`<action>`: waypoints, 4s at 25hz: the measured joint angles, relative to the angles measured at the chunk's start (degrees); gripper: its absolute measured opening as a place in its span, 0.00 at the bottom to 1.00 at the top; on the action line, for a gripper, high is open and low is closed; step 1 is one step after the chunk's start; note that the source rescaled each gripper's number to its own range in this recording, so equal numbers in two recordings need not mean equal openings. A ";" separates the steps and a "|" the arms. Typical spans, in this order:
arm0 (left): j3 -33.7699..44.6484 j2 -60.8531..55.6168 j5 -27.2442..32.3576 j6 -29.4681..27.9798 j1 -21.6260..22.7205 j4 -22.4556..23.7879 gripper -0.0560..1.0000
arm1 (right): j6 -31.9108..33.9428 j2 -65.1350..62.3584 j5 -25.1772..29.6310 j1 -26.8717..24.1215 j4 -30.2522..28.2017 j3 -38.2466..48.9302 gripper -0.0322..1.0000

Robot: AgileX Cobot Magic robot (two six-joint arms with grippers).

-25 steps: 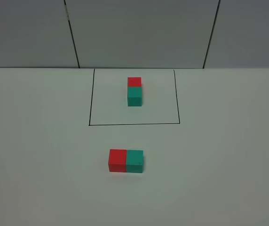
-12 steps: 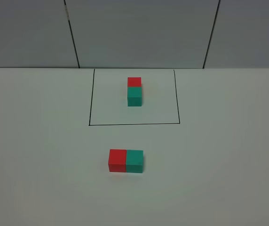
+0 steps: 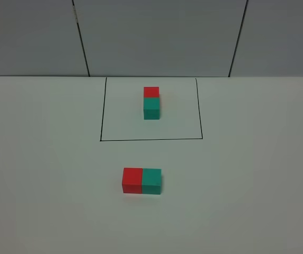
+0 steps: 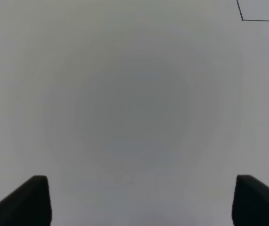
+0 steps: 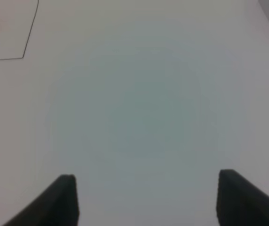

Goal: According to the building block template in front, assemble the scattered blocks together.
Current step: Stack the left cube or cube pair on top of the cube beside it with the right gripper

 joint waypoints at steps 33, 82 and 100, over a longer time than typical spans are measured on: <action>0.00 0.00 0.00 0.05 0.00 0.00 0.95 | -33.98 79.04 9.23 13.22 -2.98 -46.25 1.00; 0.00 0.00 0.00 0.00 0.00 2.77 0.95 | -45.18 120.34 -4.49 39.42 6.17 -65.96 0.95; 0.00 0.00 -0.04 0.00 0.00 6.92 0.95 | -45.18 128.22 -5.48 39.42 9.65 -73.39 0.94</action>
